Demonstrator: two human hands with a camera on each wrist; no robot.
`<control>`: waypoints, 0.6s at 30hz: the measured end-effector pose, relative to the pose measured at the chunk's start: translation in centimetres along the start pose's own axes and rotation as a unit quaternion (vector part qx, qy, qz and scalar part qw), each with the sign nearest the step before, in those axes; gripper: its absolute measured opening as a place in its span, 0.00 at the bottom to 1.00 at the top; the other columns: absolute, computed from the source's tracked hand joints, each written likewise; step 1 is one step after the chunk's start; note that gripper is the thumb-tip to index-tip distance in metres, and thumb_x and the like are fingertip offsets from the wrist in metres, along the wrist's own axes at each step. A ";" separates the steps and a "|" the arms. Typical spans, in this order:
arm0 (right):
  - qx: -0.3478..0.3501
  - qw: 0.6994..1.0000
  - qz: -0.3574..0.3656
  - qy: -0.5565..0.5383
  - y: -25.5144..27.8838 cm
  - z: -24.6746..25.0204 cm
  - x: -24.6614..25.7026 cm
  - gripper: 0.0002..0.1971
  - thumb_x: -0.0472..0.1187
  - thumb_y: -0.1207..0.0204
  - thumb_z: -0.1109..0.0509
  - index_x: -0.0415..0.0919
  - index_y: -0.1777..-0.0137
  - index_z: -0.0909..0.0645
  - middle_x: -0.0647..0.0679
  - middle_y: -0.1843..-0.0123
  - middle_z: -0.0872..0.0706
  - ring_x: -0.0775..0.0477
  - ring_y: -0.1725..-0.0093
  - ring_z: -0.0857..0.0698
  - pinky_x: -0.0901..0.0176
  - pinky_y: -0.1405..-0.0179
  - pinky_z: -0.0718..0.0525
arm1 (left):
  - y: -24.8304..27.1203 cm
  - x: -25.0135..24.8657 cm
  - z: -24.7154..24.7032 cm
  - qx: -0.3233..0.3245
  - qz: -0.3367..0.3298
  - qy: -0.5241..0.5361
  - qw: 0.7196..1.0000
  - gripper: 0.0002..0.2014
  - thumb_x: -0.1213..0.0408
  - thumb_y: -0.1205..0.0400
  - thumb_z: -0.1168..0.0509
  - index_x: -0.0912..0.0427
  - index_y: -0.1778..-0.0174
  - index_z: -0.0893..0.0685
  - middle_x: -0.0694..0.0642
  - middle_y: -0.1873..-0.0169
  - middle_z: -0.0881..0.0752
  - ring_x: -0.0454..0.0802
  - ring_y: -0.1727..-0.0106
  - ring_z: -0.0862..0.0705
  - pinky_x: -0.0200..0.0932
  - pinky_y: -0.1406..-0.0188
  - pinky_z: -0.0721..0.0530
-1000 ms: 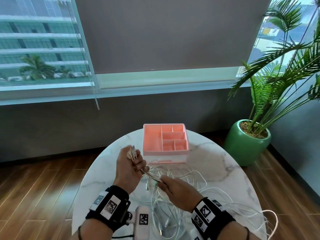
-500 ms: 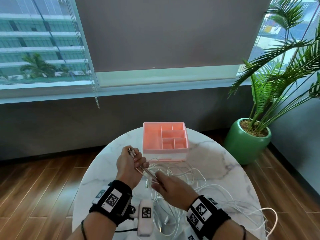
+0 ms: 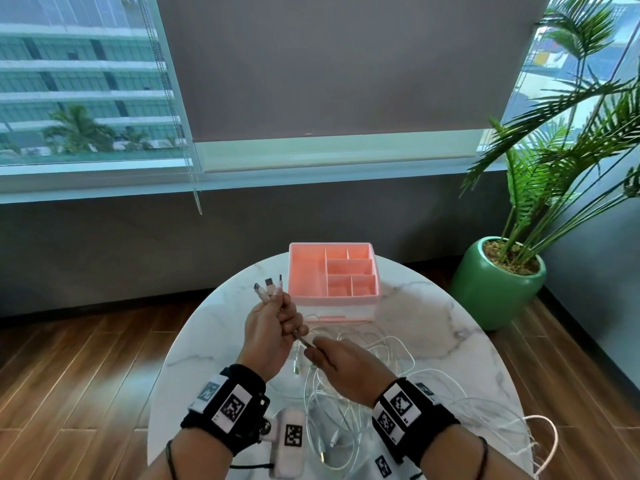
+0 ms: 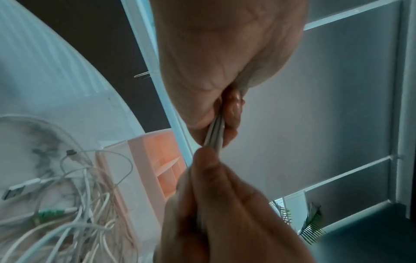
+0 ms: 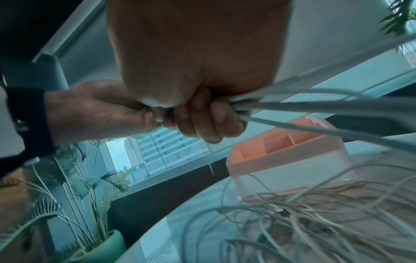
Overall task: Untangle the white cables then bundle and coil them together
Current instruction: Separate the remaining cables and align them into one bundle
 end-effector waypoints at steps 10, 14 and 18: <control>0.031 0.992 -0.039 0.116 5.6 1.0 -10.5 0.33 0.79 0.26 0.60 0.52 0.57 0.29 0.56 0.68 0.24 0.50 0.66 0.23 0.52 0.62 0.27 | -0.2 -1.6 1.7 -0.037 -0.026 -0.018 0.999 0.18 0.61 0.08 0.47 0.56 0.66 0.29 0.48 0.78 0.38 0.41 0.82 0.42 0.35 0.86 0.40; 0.022 0.979 -0.113 0.167 6.9 2.0 -14.5 0.44 0.84 0.33 0.65 0.47 0.59 0.22 0.48 0.65 0.16 0.44 0.64 0.17 0.50 0.64 0.25 | -0.4 -1.8 2.1 -0.044 -0.034 -0.028 0.998 0.18 0.61 0.08 0.48 0.55 0.66 0.29 0.47 0.78 0.38 0.40 0.82 0.43 0.33 0.86 0.42; 0.022 0.948 -0.255 0.192 10.5 4.0 -18.7 0.27 0.72 0.21 0.49 0.52 0.65 0.25 0.51 0.63 0.15 0.45 0.58 0.15 0.51 0.62 0.23 | -0.8 -3.4 3.4 -0.074 -0.068 -0.018 0.995 0.19 0.59 0.08 0.48 0.53 0.67 0.31 0.47 0.77 0.39 0.41 0.82 0.44 0.32 0.84 0.44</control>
Point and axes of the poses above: each hand's wrist, its own y-axis away from the middle knuckle, its own z-axis out of the back of the hand, x = y × z, the point moved 1 cm from there along -y, towards the middle knuckle
